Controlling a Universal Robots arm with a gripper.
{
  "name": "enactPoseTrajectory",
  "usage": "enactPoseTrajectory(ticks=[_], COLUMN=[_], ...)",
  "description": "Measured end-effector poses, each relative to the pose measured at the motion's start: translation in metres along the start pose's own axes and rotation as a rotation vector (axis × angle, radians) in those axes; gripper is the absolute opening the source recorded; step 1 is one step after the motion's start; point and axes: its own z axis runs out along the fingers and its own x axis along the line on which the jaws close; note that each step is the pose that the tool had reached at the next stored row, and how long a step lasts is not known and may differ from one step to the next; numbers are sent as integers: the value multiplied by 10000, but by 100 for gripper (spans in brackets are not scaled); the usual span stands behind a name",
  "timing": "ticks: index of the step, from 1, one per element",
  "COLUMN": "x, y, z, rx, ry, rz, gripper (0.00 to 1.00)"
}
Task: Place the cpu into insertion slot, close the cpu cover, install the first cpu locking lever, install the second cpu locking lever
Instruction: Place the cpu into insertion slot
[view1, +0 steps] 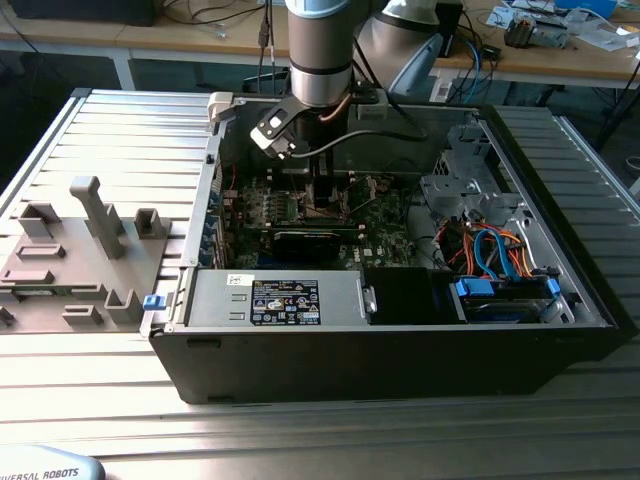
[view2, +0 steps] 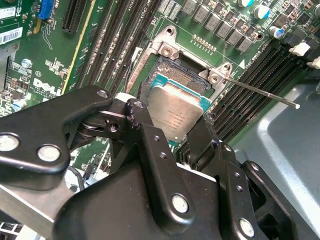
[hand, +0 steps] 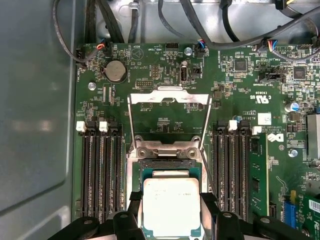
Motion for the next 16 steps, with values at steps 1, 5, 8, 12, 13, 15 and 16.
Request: enactPoseTrajectory(ticks=[1, 5, 8, 12, 13, 15, 16], x=[0, 1, 1, 1, 1, 1, 1], y=[-1, -1, -1, -2, -2, -2, -2], z=[4, 13, 23, 30, 32, 37, 37], rx=[0, 1, 0, 0, 0, 0, 0], ry=[1, 1, 1, 1, 1, 1, 1], rz=[-8, -9, -10, -10, -10, -10, -10], gripper=[54, 54, 54, 54, 54, 54, 54])
